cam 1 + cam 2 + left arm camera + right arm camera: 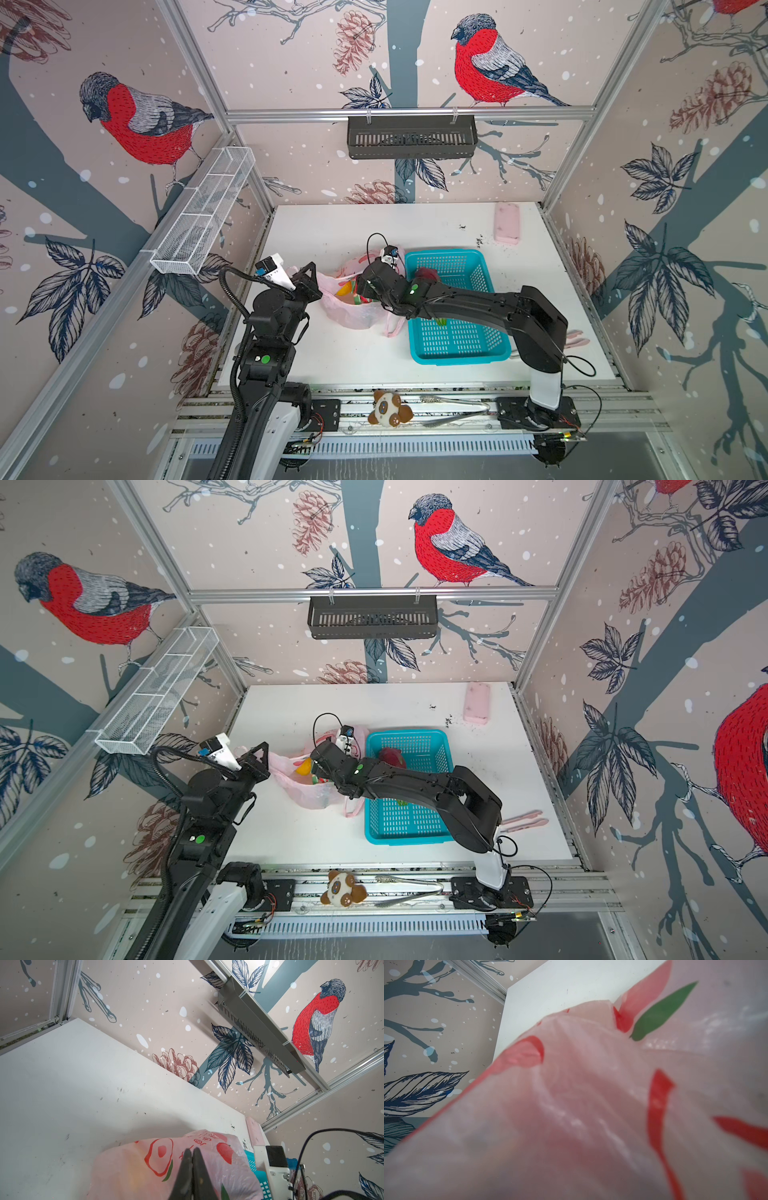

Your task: Untie the knot of the plastic bag and take out the fruit

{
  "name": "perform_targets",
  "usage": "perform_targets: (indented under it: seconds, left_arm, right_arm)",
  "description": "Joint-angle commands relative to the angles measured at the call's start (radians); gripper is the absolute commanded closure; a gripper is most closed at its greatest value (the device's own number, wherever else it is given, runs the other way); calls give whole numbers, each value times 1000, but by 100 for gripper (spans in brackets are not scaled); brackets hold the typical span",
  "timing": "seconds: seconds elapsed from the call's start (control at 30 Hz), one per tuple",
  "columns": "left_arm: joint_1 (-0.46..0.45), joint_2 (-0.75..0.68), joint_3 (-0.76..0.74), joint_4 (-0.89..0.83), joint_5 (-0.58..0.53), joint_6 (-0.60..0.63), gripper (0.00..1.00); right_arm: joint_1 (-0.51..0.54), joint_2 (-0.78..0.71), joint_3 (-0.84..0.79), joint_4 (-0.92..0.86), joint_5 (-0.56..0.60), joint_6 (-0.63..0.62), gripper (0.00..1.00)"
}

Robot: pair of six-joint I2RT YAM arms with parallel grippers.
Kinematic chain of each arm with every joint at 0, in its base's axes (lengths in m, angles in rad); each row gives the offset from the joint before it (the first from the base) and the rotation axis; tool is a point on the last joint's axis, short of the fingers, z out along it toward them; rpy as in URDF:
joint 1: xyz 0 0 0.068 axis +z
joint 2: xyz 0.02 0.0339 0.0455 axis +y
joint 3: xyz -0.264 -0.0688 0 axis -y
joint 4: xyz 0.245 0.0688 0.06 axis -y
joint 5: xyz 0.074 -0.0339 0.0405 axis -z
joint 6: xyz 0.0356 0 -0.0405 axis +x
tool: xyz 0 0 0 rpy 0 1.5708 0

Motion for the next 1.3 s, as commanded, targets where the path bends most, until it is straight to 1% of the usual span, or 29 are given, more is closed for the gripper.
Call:
perform_targets:
  seconds: [0.0,0.5,0.73,1.0,1.27]
  left_arm:
    - [0,-2,11,80,-18,19,100]
    - [0,-17,-39,104,32,-16,100]
    - [0,-3,-50,136,10,-1,100]
    - [0,82,-63,220,-9,27,100]
    - [0,127,-75,244,-18,41,100]
  right_arm:
    - [3,13,19,8,-3,-14,75]
    - [6,127,123,-31,-53,-22,76]
    - [17,116,122,-33,-54,-38,76]
    - [49,82,101,-57,-23,-70,76]
    - [69,59,112,-74,14,-99,77]
